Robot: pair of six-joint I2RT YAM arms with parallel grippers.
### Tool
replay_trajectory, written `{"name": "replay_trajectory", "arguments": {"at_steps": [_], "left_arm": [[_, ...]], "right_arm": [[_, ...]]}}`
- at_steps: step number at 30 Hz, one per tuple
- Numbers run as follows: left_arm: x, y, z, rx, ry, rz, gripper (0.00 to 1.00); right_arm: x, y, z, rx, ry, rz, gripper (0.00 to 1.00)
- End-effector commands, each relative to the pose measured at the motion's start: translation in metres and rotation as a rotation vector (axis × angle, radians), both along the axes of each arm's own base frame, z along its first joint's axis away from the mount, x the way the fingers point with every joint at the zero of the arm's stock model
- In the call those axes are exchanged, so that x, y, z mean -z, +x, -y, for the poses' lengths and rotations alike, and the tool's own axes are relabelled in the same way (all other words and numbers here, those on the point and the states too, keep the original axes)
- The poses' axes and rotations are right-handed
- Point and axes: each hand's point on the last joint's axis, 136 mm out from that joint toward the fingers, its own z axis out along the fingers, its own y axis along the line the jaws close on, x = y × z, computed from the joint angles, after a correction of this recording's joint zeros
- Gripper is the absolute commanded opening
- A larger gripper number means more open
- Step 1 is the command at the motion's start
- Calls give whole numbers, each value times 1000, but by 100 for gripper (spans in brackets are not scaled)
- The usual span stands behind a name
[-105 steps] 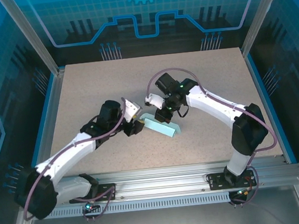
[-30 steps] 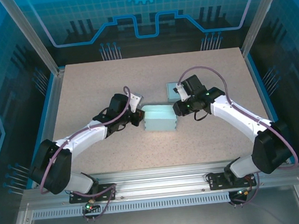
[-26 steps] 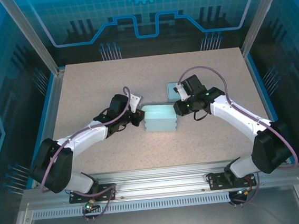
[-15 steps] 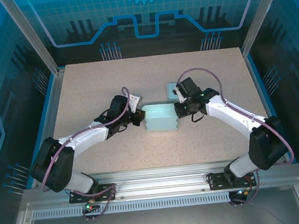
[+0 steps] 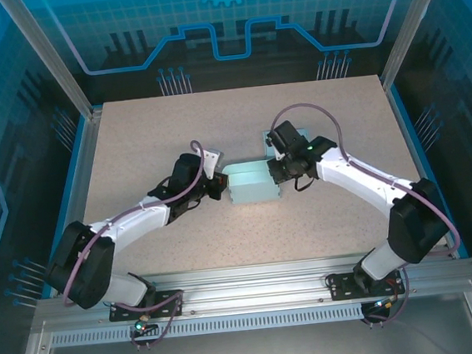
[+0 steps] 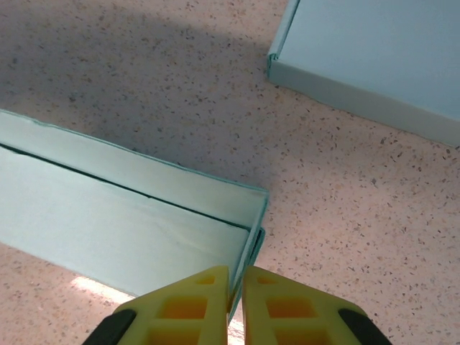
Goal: Fold the paper box
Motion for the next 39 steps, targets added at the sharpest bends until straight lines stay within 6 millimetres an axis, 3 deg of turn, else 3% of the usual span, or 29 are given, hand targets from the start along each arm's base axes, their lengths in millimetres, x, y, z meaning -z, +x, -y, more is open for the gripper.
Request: {"name": "replay_trajectory", "arguments": {"at_steps": [1,12,18,26,28,33,37,39], "left_arm": [[-13,-2,6,-4,-3,63,0],[-9,1,4,-40,33,79,0],[-10,2,1,-47,41,100,0],[-7,1,1,-28,63,114,0],[-6,1,1,-27,64,114,0],[-4,1,1,-24,66,109,0],[-5,2,1,-28,65,111,0],[-4,2,1,-27,66,111,0]], "right_arm": [[4,2,-7,11,-41,-7,12],[21,-2,-3,45,-88,-17,11],[17,-3,1,41,-102,-4,15],[-9,-1,0,13,-65,53,55],[-16,-1,-1,5,-47,64,59],[-30,3,1,8,-19,95,58],[-26,8,11,38,-26,87,46],[-22,9,14,39,-25,77,45]]}}
